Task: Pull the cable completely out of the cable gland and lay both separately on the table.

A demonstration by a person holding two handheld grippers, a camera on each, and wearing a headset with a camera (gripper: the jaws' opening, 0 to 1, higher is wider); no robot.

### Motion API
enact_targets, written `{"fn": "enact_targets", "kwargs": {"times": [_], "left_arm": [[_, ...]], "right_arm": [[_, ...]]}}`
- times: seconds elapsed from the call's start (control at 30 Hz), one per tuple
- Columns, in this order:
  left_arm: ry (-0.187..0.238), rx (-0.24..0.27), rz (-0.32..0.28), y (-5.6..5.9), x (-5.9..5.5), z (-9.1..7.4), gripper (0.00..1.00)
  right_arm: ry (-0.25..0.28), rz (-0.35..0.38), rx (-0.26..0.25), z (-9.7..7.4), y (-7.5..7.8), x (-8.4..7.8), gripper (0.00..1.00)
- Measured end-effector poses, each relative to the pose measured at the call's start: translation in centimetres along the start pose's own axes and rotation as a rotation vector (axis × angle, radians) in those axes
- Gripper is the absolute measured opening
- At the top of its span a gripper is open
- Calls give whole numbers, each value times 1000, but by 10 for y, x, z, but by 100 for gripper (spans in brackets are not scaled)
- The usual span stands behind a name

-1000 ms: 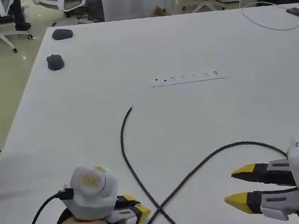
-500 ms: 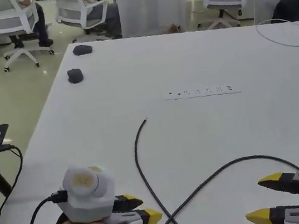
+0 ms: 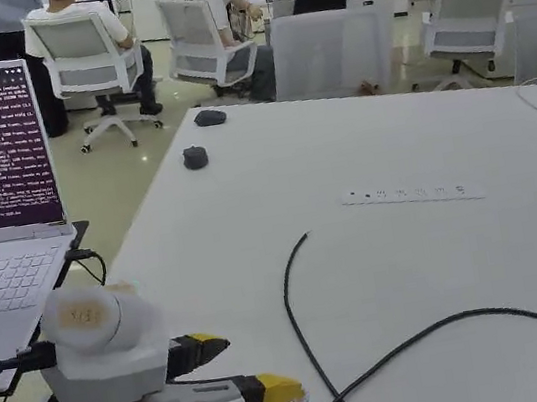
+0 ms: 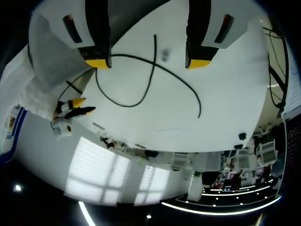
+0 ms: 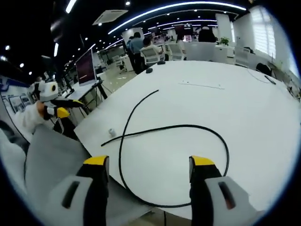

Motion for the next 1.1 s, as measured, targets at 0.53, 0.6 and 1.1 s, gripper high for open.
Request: {"fn": "enact_targets", "kwargs": {"times": [0.53,0.6,1.1], "left_arm": [[60,5,-24,21,-16,14,63],[55,0,-32,22,-18,16,62],[51,-29,-50,21,-19,19,63]], "right_arm": [[-16,99,35,1,-6,-21,74],[-32,92,38,3,-7,-22,74],[-122,36,52,10,-3,-22,75]]}}
Point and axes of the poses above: the centre of the closed fingertips' face, and the gripper's own axes: z roughly forward along the fingers, y roughly to its right, x roughly out of its top, the point moved 3 cm from there along -z, roughly backward along the fingers, and after that the axes turned 10 degrees about -y, right-handed, at the moved point
